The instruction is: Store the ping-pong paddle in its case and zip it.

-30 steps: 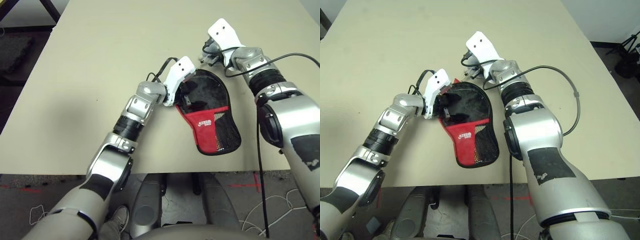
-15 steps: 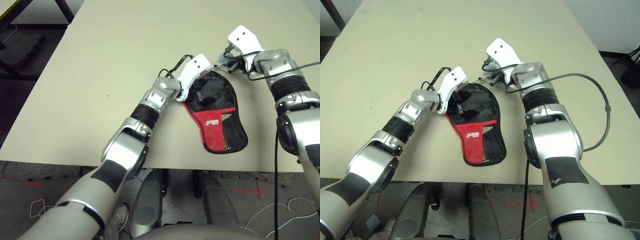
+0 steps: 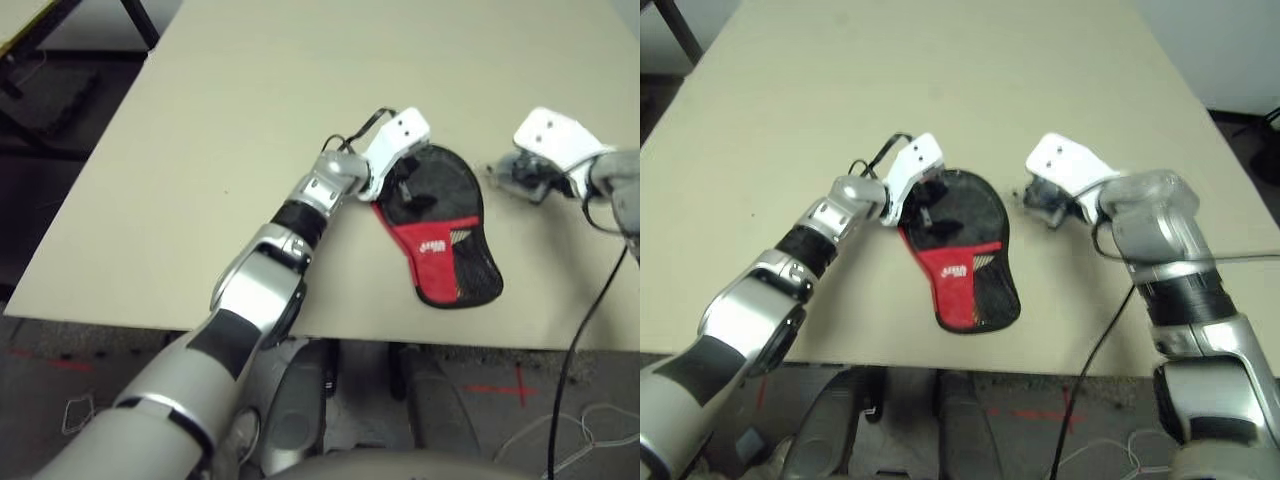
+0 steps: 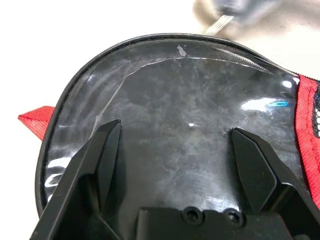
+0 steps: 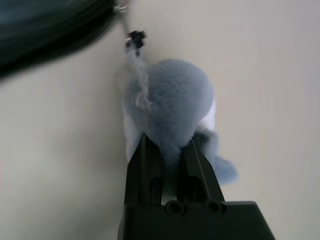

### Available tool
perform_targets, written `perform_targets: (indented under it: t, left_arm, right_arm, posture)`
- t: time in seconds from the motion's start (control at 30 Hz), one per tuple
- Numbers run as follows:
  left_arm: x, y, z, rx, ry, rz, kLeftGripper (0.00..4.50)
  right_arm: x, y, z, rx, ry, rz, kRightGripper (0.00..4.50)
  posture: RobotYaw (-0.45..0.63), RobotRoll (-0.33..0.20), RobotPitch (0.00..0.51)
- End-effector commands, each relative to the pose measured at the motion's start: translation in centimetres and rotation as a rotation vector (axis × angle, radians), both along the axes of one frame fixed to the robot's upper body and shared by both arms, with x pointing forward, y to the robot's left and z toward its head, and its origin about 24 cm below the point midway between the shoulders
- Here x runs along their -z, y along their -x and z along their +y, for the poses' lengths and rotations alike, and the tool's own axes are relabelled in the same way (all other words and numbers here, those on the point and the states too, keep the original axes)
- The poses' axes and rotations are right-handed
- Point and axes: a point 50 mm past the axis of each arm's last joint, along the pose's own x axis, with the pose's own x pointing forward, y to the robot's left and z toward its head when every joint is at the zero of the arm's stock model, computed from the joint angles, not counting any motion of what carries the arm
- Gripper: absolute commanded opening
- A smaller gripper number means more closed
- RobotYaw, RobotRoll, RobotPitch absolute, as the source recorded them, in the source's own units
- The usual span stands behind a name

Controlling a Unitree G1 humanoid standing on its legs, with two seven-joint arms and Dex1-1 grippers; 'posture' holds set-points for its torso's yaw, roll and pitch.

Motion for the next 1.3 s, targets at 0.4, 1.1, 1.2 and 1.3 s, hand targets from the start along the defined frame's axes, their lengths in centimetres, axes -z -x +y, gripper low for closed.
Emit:
perform_targets:
  t: [0.4,1.1,1.2,1.3]
  left_arm:
    - [4.4,0.3,1.6,-0.062,-0.155,0.104,4.50]
    - [-2.2,0.7,-0.9,0.313,-0.141,-0.045,4.50]
    - [-2.8,1.2,-1.0,0.402,-0.139,-0.004,4.50]
    - [-2.1,1.7,-0.8,0.447,-0.170,0.058,4.50]
  right_arm:
    - [-0.4,9.2,1.7,-0.079,0.038,0.384,0.17]
    - [1.4,5.7,2.2,-0.119,0.029,0.302,0.15]
    - [1.4,5.3,2.3,-0.122,0.029,0.304,0.15]
    - [1.5,5.0,2.4,-0.128,0.029,0.301,0.15]
  posture:
    - [-0.17,0.000,0.228]
    - [-0.18,0.000,0.240]
    - [-0.18,0.000,0.241]
    - [-0.18,0.000,0.240]
